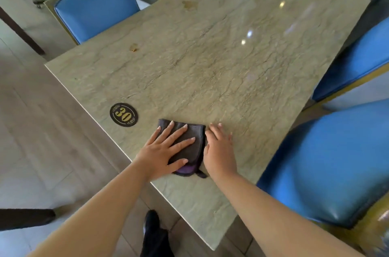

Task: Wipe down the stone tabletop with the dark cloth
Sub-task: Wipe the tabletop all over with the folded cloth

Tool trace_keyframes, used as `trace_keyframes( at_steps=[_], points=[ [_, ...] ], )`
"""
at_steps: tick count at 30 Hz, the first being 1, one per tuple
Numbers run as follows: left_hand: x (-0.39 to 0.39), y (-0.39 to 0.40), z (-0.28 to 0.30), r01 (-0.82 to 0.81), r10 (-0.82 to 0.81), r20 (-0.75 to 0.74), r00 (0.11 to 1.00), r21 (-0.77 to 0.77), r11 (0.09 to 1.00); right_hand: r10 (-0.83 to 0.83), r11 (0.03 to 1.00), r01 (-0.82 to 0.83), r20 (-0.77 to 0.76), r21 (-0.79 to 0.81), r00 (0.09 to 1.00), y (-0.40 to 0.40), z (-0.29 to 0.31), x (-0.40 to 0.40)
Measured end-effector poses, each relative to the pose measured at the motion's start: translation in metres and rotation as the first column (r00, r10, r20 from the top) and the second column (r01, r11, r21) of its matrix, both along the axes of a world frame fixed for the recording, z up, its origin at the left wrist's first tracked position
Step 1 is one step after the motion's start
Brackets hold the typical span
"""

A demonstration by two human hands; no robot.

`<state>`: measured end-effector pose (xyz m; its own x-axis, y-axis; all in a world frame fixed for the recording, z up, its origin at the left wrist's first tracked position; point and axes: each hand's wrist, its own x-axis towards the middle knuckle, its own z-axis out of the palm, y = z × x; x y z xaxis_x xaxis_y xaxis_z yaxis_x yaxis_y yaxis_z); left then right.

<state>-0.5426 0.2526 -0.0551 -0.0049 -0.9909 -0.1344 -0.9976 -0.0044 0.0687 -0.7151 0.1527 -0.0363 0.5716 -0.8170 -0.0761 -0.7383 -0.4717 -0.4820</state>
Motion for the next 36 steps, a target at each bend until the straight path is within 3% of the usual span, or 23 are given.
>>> trace_keyframes(
  at_steps=[3,12,18,21,23,25,27,32,36],
  points=[
    [0.056,-0.031,0.002,0.047,-0.047,0.013,0.999,0.024,0.999,-0.097,0.995,0.097,-0.024,-0.024,0.995,-0.003,-0.001,0.041],
    [0.222,-0.136,0.001,-0.164,0.168,-0.049,0.985,0.086,0.983,-0.441,0.898,0.437,-0.112,-0.06,0.891,-0.034,-0.01,0.212],
    [0.209,-0.153,-0.003,-0.272,0.273,-0.037,0.961,0.029,0.962,-0.474,0.877,0.444,-0.188,-0.181,0.86,-0.07,-0.02,0.239],
    [0.208,-0.179,-0.005,-0.13,0.13,-0.046,0.99,0.009,0.991,-0.565,0.824,0.531,-0.234,-0.197,0.791,-0.069,-0.022,0.245],
    [0.213,-0.206,-0.007,0.083,-0.084,-0.045,0.995,-0.023,0.996,-0.568,0.823,0.535,-0.267,-0.191,0.778,-0.071,-0.024,0.246],
    [0.225,-0.236,-0.006,0.287,-0.288,-0.054,0.956,-0.016,0.958,-0.566,0.824,0.532,-0.267,-0.195,0.78,-0.073,-0.024,0.246],
    [0.24,-0.262,-0.004,0.337,-0.336,-0.103,0.936,-0.01,0.941,-0.572,0.82,0.533,-0.262,-0.209,0.777,-0.074,-0.027,0.247],
    [0.245,-0.273,-0.007,-0.071,0.063,-0.115,0.991,-0.067,0.995,-0.582,0.812,0.538,-0.251,-0.225,0.773,-0.076,-0.03,0.248],
    [0.23,-0.242,-0.004,-0.172,0.164,-0.141,0.976,-0.05,0.984,-0.575,0.817,0.537,-0.238,-0.208,0.782,-0.075,-0.028,0.248]
  ],
)
